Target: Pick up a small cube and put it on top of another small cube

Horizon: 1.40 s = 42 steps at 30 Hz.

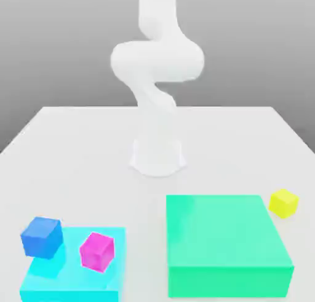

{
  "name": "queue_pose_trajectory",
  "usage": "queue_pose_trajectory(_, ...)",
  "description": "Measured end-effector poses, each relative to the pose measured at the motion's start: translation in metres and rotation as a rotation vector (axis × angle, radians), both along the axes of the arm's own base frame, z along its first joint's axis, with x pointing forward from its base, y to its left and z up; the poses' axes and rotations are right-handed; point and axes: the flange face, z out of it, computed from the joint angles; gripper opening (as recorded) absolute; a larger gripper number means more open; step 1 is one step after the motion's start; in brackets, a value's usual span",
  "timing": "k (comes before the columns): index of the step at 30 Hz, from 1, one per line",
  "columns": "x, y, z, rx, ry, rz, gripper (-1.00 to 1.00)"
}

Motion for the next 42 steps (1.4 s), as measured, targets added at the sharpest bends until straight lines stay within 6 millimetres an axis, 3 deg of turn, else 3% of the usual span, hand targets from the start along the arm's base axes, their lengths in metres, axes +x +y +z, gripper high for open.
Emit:
queue_pose_trajectory(8,0.087,-0.071,-0.088,0.122,0.172,-0.246,0.0)
queue_pose_trajectory(16,0.138,-0.156,-0.2,0.237,0.329,-0.506,0.0)
queue_pose_trajectory(20,0.146,-0.208,-0.263,0.294,0.402,-0.656,0.0)
queue_pose_trajectory(24,0.148,-0.245,-0.331,0.344,0.477,-0.782,0.0)
queue_pose_trajectory(31,0.123,-0.311,-0.455,0.427,0.603,-1.024,0.0)
queue_pose_trajectory(33,0.113,-0.325,-0.491,0.445,0.632,-1.081,0.0)
queue_pose_trajectory(36,0.11,-0.33,-0.54,0.45,0.641,-1.101,0.0)
queue_pose_trajectory(37,0.109,-0.33,-0.553,0.451,0.642,-1.102,-1.0)
queue_pose_trajectory(42,0.109,-0.33,-0.553,0.451,0.64,-1.102,-1.0)
